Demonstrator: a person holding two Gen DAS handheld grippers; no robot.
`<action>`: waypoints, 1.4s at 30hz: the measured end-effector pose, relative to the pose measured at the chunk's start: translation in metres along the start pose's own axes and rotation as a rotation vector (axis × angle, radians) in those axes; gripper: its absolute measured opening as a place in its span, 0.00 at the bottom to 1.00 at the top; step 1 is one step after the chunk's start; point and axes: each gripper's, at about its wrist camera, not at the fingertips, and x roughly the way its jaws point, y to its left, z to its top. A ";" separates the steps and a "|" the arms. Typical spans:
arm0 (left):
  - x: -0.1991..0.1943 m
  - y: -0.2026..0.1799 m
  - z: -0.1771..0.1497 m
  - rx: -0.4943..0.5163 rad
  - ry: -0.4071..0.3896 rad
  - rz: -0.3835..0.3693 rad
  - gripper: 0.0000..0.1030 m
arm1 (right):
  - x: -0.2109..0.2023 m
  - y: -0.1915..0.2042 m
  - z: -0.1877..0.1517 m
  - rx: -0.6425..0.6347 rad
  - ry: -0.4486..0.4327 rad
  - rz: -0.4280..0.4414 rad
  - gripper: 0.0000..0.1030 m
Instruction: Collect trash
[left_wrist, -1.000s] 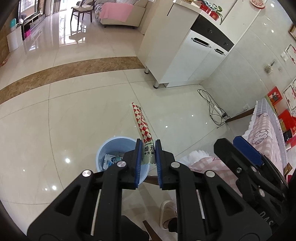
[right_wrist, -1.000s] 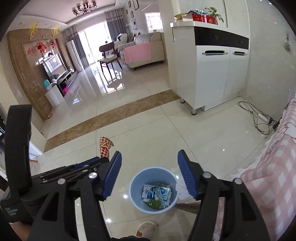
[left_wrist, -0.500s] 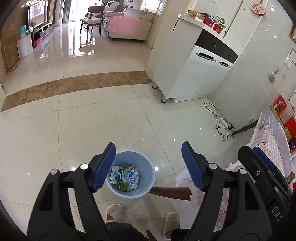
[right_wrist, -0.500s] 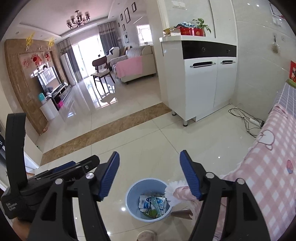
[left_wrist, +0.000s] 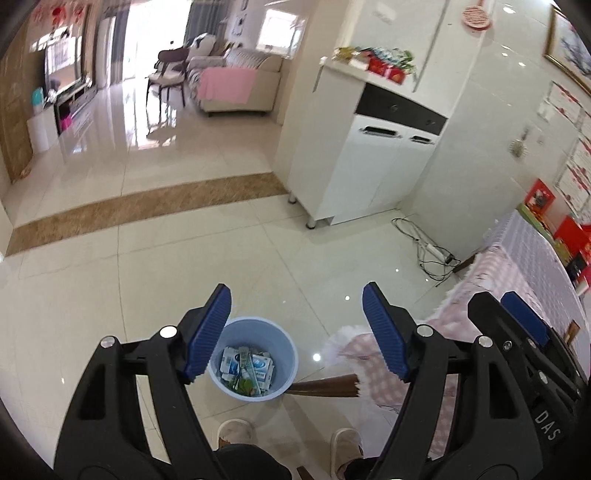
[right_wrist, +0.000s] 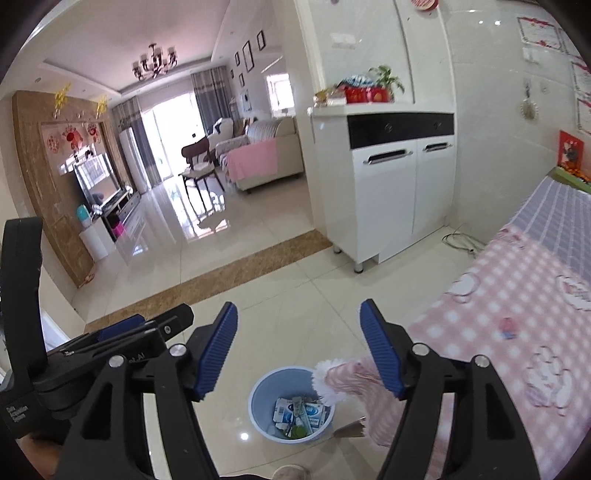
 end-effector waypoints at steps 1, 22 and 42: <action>-0.007 -0.009 0.000 0.012 -0.010 -0.009 0.71 | -0.011 -0.006 0.001 0.006 -0.017 -0.007 0.66; -0.086 -0.280 -0.084 0.386 0.046 -0.380 0.72 | -0.233 -0.228 -0.059 0.222 -0.180 -0.366 0.69; -0.064 -0.490 -0.179 0.727 0.242 -0.545 0.72 | -0.306 -0.403 -0.140 0.416 -0.050 -0.619 0.69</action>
